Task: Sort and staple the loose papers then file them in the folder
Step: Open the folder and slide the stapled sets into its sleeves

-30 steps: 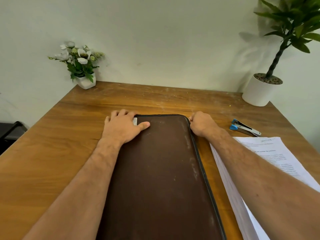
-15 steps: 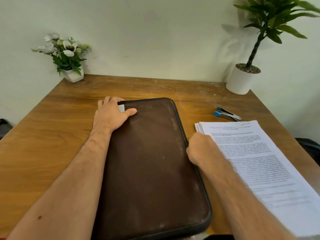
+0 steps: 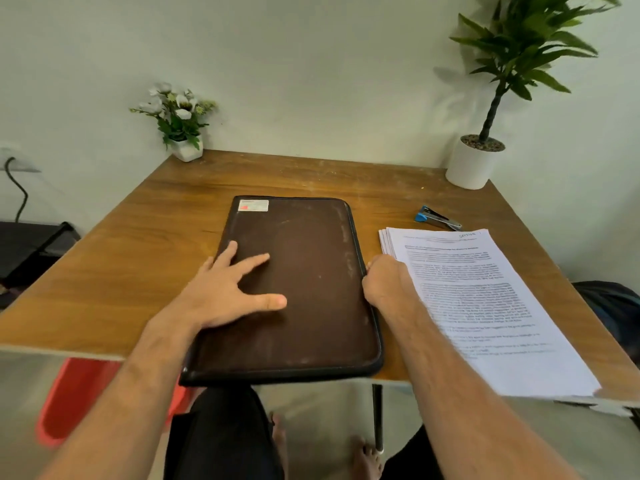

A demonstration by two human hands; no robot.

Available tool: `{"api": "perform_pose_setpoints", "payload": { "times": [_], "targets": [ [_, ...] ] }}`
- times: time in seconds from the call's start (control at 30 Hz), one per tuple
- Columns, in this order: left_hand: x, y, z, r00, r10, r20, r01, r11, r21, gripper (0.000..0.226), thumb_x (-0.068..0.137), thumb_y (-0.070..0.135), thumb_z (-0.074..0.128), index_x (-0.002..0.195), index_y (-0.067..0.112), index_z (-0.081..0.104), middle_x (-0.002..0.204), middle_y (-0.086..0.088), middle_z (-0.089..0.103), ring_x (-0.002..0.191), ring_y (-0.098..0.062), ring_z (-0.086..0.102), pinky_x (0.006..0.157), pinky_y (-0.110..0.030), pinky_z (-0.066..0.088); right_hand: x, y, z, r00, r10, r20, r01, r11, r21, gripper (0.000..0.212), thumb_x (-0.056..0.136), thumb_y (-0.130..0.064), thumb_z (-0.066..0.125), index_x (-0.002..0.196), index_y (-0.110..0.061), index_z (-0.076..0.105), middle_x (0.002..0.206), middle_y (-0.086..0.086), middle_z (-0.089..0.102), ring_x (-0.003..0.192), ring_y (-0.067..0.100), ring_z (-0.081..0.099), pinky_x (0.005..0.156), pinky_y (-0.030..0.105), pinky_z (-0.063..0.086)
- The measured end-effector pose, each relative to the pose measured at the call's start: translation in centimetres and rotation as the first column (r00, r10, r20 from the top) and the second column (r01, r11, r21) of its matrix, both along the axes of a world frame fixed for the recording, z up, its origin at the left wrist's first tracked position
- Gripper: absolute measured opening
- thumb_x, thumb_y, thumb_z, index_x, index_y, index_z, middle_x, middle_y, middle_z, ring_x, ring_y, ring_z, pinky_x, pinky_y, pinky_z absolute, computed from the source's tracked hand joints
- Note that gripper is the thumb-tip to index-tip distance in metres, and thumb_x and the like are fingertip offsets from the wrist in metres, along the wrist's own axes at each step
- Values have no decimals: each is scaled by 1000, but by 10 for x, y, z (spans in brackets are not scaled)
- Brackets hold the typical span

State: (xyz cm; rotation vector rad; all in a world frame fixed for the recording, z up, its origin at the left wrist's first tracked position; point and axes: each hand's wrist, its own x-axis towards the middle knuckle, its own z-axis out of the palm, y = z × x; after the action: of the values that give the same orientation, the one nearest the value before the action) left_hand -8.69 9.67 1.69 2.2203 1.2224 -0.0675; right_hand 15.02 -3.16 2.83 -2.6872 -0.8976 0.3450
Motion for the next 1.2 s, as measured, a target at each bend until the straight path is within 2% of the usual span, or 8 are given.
{"api": "perform_pose_setpoints", "payload": {
  "times": [0.17,0.33,0.47,0.6,0.77,0.9,1.1,1.2],
  "targets": [
    [-14,-27,0,984,128,126,-131,991,15,110,48,90,66,148,63,29,170,15,-4,156,-23,-8,125,-52,9,-25,-22,9,992,70,102,-71,998,1,19,99,-13,55,114,-8,66,108,12,67,95,26,66,87,34,56],
    [-14,-41,-9,981,136,141,-143,989,43,101,57,87,68,148,58,35,170,10,2,157,-26,-2,126,-51,9,-52,-89,2,1000,24,-20,-22,998,59,13,98,-13,56,91,-8,65,81,6,58,67,18,54,60,28,44],
    [-14,-44,1,968,155,197,-168,984,51,95,64,82,71,149,54,39,171,8,5,157,-29,0,125,-52,8,-71,-129,-2,996,81,-46,-72,982,175,31,92,1,50,65,-11,43,67,3,52,67,25,54,58,31,42],
    [-20,-52,-9,966,160,204,-173,984,51,93,64,79,75,147,52,43,170,8,8,156,-27,3,125,-52,10,-106,-155,-28,981,10,-194,67,921,384,17,95,-7,44,83,-14,54,76,6,66,64,24,68,63,43,59],
    [-18,-58,-8,952,159,260,-184,980,75,90,66,76,76,147,48,46,170,5,13,155,-26,10,125,-50,15,-174,-155,-33,820,18,-572,344,784,517,15,101,-18,43,96,-13,56,78,10,70,44,14,65,40,24,49],
    [-19,-63,-9,950,167,262,-200,974,104,91,67,78,73,148,49,44,170,5,13,156,-27,9,124,-48,15,-232,-120,-34,661,74,-747,515,679,523,11,99,-15,45,94,-11,55,51,5,63,39,21,59,41,30,50],
    [-16,-59,-5,940,142,309,-197,968,153,74,81,71,67,148,46,46,169,5,16,155,-24,13,124,-48,19,-262,-90,-30,589,62,-806,639,574,512,7,100,-14,46,94,-11,50,57,5,60,36,16,55,39,28,46],
    [-16,-54,-2,909,181,375,-246,960,135,58,91,56,65,146,43,51,167,6,23,153,-21,22,123,-46,25,-276,-74,-34,619,40,-785,603,616,507,6,97,-15,52,94,-11,53,69,0,61,54,12,58,50,23,44]
  ]
}}
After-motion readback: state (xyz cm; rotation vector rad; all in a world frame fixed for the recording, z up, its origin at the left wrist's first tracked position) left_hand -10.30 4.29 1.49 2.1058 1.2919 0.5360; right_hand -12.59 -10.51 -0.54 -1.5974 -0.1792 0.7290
